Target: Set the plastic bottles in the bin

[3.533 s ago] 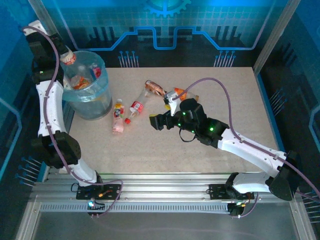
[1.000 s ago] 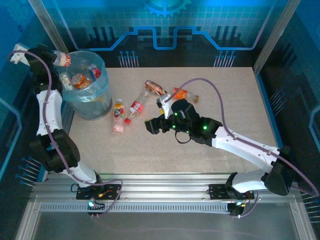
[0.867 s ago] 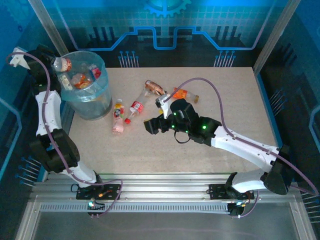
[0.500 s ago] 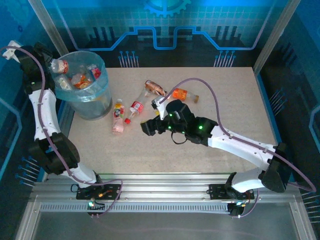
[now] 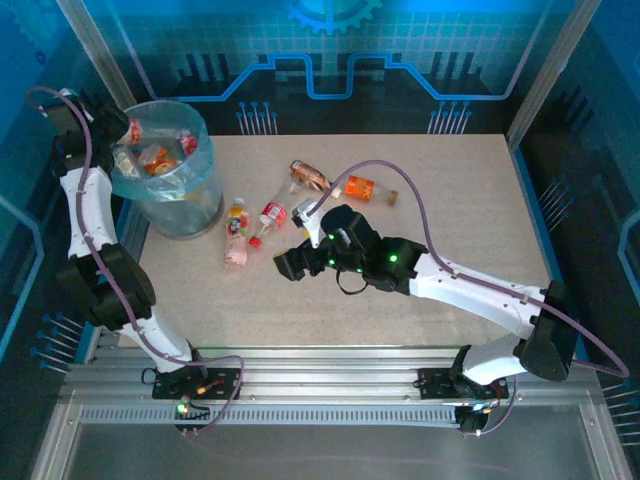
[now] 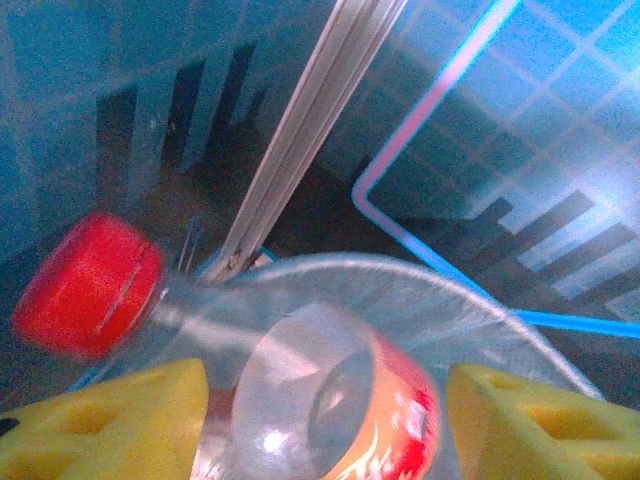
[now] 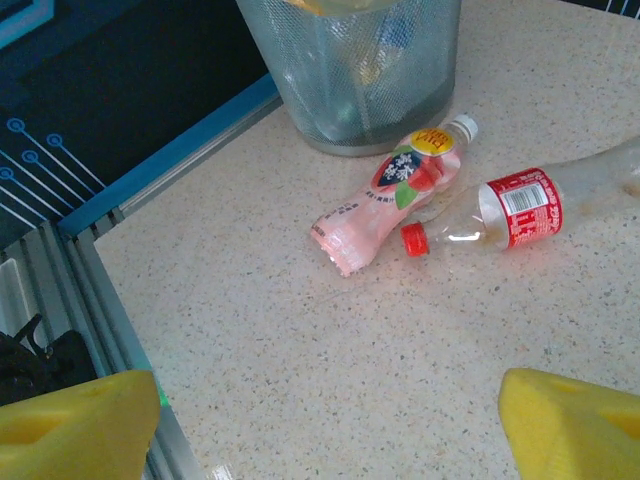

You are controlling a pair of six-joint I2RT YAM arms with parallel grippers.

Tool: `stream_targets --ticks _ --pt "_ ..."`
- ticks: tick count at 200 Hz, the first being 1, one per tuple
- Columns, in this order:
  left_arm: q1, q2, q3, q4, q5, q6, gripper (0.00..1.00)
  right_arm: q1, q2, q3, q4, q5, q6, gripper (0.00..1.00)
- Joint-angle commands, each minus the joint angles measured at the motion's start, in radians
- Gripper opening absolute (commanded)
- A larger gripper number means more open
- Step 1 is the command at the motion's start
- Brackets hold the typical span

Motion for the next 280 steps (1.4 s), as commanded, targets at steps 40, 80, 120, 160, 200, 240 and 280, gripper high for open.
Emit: stream_targets --ticks 40,80,120,160,200,240,280 --pt "-0.003 0.018 0.029 -0.071 0.139 -0.005 0.63 0.023 0.043 0.06 -0.02 0.003 -0.027 0.89" --pt "-0.002 -0.047 0.034 -0.09 0.097 0.021 0.69 0.026 0.057 0.074 -0.026 -0.006 -0.033 0.89" --pt "-0.003 -0.15 -0.045 -0.117 0.083 0.017 0.76 0.03 0.064 0.073 -0.019 -0.007 -0.036 0.89" --pt "-0.005 -0.263 -0.16 -0.135 0.086 0.017 0.72 0.03 0.066 0.07 -0.007 -0.026 -0.04 0.89" --pt "-0.035 -0.353 -0.264 -0.17 0.085 0.039 0.69 0.03 0.065 0.068 0.008 -0.053 -0.056 0.89" --pt "-0.101 -0.393 -0.293 -0.233 0.085 0.075 0.68 0.03 0.066 0.051 0.044 -0.085 -0.076 0.89" --pt "-0.152 -0.402 -0.283 -0.254 0.092 0.071 0.69 0.026 0.089 0.11 -0.01 -0.041 -0.085 0.89"
